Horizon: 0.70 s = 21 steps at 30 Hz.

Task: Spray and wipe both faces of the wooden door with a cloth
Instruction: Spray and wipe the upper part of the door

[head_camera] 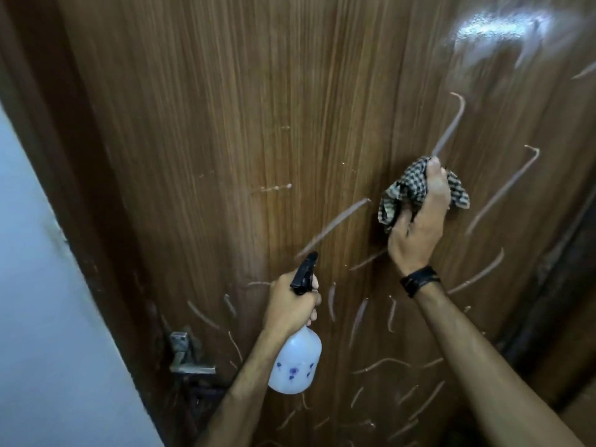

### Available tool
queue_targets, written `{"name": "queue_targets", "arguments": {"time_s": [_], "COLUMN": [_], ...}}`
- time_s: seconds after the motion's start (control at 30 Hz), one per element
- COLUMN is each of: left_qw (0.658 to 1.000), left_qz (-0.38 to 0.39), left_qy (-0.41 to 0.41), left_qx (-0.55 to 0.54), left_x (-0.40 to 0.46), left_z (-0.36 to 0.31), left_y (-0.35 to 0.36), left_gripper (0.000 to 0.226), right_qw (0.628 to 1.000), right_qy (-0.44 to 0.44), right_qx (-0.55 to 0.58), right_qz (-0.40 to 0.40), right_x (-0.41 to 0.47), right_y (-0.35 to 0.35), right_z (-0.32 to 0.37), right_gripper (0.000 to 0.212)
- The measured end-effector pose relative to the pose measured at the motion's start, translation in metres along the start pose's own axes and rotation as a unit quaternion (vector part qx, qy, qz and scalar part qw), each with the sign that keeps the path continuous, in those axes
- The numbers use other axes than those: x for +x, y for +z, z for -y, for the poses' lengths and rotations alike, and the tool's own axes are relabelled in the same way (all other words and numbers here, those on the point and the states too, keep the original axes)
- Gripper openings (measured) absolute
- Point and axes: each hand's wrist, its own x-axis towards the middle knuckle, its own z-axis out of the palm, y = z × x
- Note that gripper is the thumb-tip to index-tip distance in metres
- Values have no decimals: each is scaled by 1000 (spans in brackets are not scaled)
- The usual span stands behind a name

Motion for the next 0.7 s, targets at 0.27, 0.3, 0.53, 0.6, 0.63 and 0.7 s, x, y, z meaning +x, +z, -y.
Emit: {"name": "queue_targets", "arguments": {"time_s": [0.27, 0.3, 0.53, 0.6, 0.63, 0.7], "left_qw": [999, 999, 994, 993, 993, 993], "left_qz": [-35, -45, -102, -110, -111, -113], "left_qy": [-8, -11, -34, -30, -25, -14], "left_qx": [-14, -21, -38, -38, -39, -43], "left_x": [4, 4, -5, -6, -5, -4], "left_z": [-1, -2, -2, -5, -6, -8], "left_y": [32, 34, 32, 26, 22, 12], "left_gripper": [15, 15, 18, 18, 18, 19], "right_qw": [974, 969, 934, 943, 949, 957], "right_qy": [-101, -111, -201, -185, -177, -162], "right_qx": [-139, -153, -195, -189, -186, -180], "right_qz": [151, 158, 224, 201, 184, 160], "right_x": [-13, -18, -81, -64, -52, -33], "right_y": [1, 6, 25, 33, 37, 48], "right_z": [-10, -10, -8, 2, 8, 19], "right_gripper": [77, 76, 75, 76, 75, 74]}}
